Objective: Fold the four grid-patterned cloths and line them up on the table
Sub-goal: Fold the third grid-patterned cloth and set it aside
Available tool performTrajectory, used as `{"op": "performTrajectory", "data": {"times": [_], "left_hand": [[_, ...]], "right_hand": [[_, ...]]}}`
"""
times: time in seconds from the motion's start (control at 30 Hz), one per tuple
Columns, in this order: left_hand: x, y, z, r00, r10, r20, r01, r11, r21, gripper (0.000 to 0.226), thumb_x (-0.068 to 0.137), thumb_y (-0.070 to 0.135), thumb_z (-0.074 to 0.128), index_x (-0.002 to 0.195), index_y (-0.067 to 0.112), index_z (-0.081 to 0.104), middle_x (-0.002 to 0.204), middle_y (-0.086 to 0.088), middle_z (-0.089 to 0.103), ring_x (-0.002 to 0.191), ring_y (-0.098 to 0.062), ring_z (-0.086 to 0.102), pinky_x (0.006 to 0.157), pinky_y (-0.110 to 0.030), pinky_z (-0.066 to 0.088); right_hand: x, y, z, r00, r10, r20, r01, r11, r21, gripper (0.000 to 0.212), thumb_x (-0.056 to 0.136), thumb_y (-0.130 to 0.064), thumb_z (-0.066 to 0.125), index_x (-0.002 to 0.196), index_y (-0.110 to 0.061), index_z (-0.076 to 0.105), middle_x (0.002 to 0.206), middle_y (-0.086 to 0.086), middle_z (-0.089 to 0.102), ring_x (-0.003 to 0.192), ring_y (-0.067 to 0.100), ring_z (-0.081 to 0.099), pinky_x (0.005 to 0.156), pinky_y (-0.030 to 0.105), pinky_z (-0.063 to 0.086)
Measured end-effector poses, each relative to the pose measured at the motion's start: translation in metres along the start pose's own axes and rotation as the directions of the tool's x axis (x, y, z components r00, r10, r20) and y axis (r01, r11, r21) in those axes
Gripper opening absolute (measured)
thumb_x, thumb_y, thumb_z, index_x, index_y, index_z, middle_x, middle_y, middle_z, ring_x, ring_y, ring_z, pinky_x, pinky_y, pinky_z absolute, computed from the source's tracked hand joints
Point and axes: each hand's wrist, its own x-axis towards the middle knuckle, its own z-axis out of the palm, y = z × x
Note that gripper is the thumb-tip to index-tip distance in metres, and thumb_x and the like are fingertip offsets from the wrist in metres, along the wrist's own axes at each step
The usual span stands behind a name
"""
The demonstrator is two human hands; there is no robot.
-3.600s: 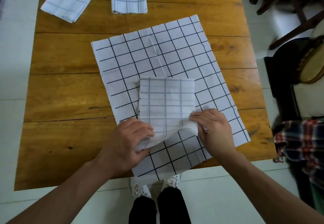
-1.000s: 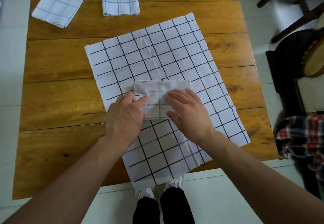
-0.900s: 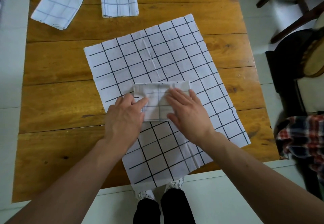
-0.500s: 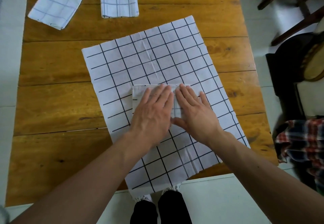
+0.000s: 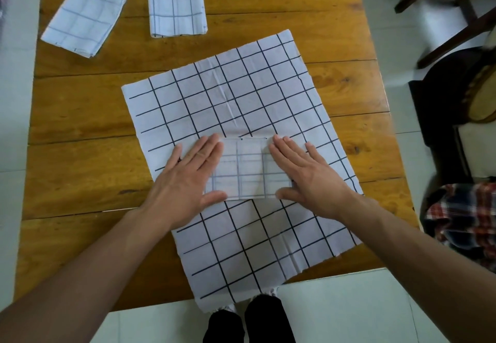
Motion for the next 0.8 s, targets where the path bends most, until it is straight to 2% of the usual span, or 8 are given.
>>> {"op": "performTrajectory", "data": {"times": [0.2,0.27,0.37,0.47,0.53,0.57,0.67,0.8], "left_hand": [[0.002,-0.019,-0.008,0.997,0.066,0.038,-0.065,0.997,-0.031,0.105,0.083,0.070,0.053,0.155,0.030,-0.012,0.161,0.015,-0.023,0.147,-0.004,-0.023,0.122,-0.035,-0.010],[0.000,-0.016,-0.010,0.997,0.069,-0.019,-0.068,0.997,0.025,0.103,0.081,0.067,0.061,0.158,0.028,0.005,0.165,0.010,-0.008,0.151,-0.011,-0.011,0.122,-0.036,-0.002],[-0.004,-0.003,-0.012,0.976,0.181,-0.117,-0.172,0.981,0.087,0.080,0.074,0.049,0.078,0.144,0.026,0.048,0.159,0.001,0.033,0.146,-0.021,0.028,0.115,-0.040,0.023],[-0.008,0.009,-0.005,0.969,0.219,-0.115,-0.211,0.974,0.077,0.067,0.070,0.034,0.083,0.132,0.024,0.060,0.144,0.002,0.052,0.132,-0.020,0.048,0.107,-0.037,0.035],[-0.008,0.015,-0.003,0.980,0.173,-0.102,-0.168,0.984,0.059,0.066,0.067,0.032,0.081,0.130,0.024,0.060,0.142,0.002,0.053,0.128,-0.019,0.051,0.106,-0.036,0.038],[-0.008,0.018,-0.004,0.983,0.157,-0.098,-0.152,0.987,0.059,0.067,0.065,0.031,0.080,0.128,0.023,0.060,0.141,0.002,0.054,0.126,-0.020,0.052,0.104,-0.038,0.040],[-0.006,0.024,-0.009,0.985,0.132,-0.114,-0.127,0.990,0.054,0.066,0.060,0.031,0.078,0.123,0.022,0.062,0.136,0.003,0.057,0.120,-0.021,0.055,0.099,-0.041,0.042],[-0.005,0.027,-0.011,0.985,0.117,-0.129,-0.115,0.993,0.025,0.062,0.059,0.030,0.076,0.119,0.023,0.062,0.132,0.005,0.057,0.117,-0.020,0.056,0.098,-0.040,0.040]], "right_hand": [[0.002,0.016,-0.016,0.993,-0.067,0.097,0.072,0.996,-0.044,0.092,0.095,-0.042,0.056,0.155,-0.025,-0.012,0.160,-0.009,-0.025,0.146,0.008,-0.026,0.119,0.036,-0.017],[0.002,0.014,-0.017,0.994,-0.058,0.088,0.058,0.998,0.004,0.092,0.095,-0.035,0.060,0.156,-0.025,-0.008,0.161,-0.010,-0.022,0.147,0.009,-0.023,0.119,0.035,-0.016],[0.001,0.006,-0.017,0.999,-0.027,0.027,0.026,0.999,0.036,0.089,0.092,-0.025,0.062,0.158,-0.022,0.001,0.163,-0.008,-0.013,0.150,0.012,-0.014,0.120,0.034,-0.012],[-0.004,-0.006,-0.017,0.989,0.021,-0.145,-0.021,1.000,0.003,0.076,0.085,-0.018,0.072,0.151,-0.015,0.034,0.163,0.002,0.021,0.151,0.020,0.012,0.123,0.038,0.003],[-0.009,-0.013,-0.014,0.962,0.019,-0.272,-0.028,0.999,-0.031,0.059,0.075,-0.013,0.079,0.130,-0.011,0.059,0.146,0.007,0.049,0.143,0.026,0.035,0.119,0.038,0.015],[-0.012,-0.016,-0.011,0.952,0.020,-0.305,-0.031,0.999,-0.032,0.052,0.072,-0.012,0.080,0.121,-0.010,0.063,0.137,0.007,0.056,0.137,0.028,0.043,0.116,0.036,0.019],[-0.017,-0.021,-0.002,0.948,0.056,-0.315,-0.043,0.998,0.047,0.055,0.070,-0.009,0.082,0.122,-0.008,0.063,0.137,0.009,0.058,0.132,0.028,0.050,0.110,0.030,0.026],[-0.014,-0.020,-0.003,0.965,0.125,-0.229,-0.115,0.992,0.058,0.079,0.080,-0.021,0.079,0.147,-0.013,0.040,0.157,0.003,0.035,0.148,0.027,0.025,0.118,0.039,0.023]]}}
